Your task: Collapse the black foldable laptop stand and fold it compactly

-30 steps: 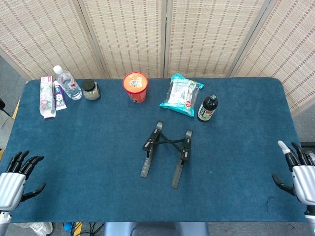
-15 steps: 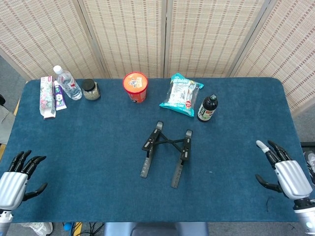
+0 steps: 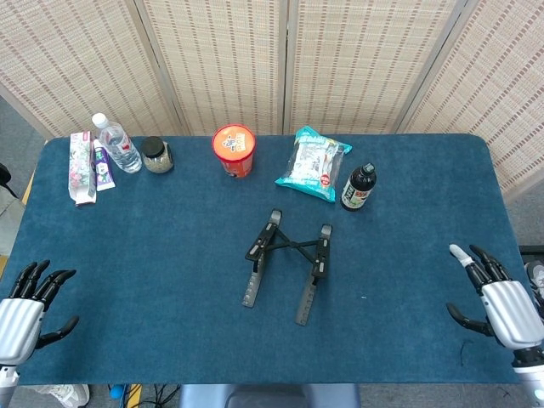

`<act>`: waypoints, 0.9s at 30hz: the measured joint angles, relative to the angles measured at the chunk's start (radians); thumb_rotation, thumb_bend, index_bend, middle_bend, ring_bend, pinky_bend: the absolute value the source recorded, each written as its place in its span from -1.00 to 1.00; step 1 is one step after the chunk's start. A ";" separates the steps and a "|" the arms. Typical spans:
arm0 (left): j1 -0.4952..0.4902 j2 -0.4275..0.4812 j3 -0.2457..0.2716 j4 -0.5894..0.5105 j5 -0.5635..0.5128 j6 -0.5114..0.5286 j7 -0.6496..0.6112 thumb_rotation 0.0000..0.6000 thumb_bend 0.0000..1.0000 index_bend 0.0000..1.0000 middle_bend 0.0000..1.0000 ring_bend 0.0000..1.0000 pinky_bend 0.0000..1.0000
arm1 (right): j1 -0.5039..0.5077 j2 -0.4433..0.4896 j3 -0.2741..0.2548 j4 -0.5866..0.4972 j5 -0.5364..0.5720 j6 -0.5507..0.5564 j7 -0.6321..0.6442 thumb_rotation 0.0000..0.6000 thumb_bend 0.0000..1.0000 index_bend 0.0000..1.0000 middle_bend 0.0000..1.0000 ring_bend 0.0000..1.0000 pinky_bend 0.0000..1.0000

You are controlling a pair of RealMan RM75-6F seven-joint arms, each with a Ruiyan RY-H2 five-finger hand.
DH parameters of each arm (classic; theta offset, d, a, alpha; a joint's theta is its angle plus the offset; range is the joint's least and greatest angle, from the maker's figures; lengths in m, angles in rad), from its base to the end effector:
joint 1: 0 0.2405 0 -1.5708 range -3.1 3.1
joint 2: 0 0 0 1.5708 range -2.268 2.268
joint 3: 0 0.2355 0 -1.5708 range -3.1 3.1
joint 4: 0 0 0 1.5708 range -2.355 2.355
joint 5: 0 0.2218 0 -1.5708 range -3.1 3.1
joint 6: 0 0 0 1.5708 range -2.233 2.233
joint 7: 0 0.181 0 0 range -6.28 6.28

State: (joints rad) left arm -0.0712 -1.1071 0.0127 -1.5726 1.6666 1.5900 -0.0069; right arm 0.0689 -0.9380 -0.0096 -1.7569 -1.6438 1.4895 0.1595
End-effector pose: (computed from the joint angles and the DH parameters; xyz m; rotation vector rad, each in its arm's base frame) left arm -0.2801 0.1978 0.1406 -1.5076 -0.7840 -0.9774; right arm -0.2683 -0.1966 0.1594 1.4849 -1.0035 1.0168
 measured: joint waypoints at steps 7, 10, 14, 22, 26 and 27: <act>0.001 -0.003 -0.001 -0.001 -0.001 0.001 0.003 1.00 -0.64 -0.66 -0.56 -0.90 -0.95 | -0.005 0.007 -0.007 0.003 -0.013 0.006 0.011 1.00 -0.58 -1.00 -0.60 -0.92 -0.72; -0.002 -0.006 -0.003 -0.001 -0.003 -0.006 0.004 1.00 -0.64 -0.66 -0.56 -0.90 -0.95 | 0.008 0.010 -0.018 0.002 -0.040 -0.014 0.024 1.00 -0.58 -1.00 -0.60 -0.92 -0.72; -0.009 -0.007 -0.004 -0.003 -0.002 -0.014 0.005 1.00 -0.64 -0.66 -0.56 -0.90 -0.95 | 0.046 0.021 -0.038 -0.006 -0.096 -0.078 0.040 1.00 -0.57 -1.00 -0.60 -0.92 -0.72; -0.007 -0.009 -0.001 -0.010 -0.003 -0.016 0.013 1.00 -0.64 -0.66 -0.56 -0.90 -0.95 | 0.167 0.036 -0.075 -0.042 -0.219 -0.212 0.101 1.00 -0.57 -1.00 -0.60 -0.92 -0.72; -0.003 -0.003 0.001 -0.017 -0.007 -0.015 0.021 1.00 -0.64 -0.66 -0.56 -0.90 -0.95 | 0.218 0.021 -0.090 -0.044 -0.260 -0.265 0.147 1.00 -0.56 -1.00 -0.60 -0.92 -0.72; -0.002 -0.002 0.001 -0.020 -0.007 -0.014 0.024 1.00 -0.64 -0.66 -0.56 -0.90 -0.95 | 0.229 0.016 -0.094 -0.043 -0.268 -0.277 0.156 1.00 -0.56 -1.00 -0.60 -0.92 -0.72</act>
State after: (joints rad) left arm -0.0732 -1.1086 0.0136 -1.5925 1.6596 1.5765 0.0170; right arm 0.2983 -0.9217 -0.1035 -1.7995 -1.9117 1.2124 0.3160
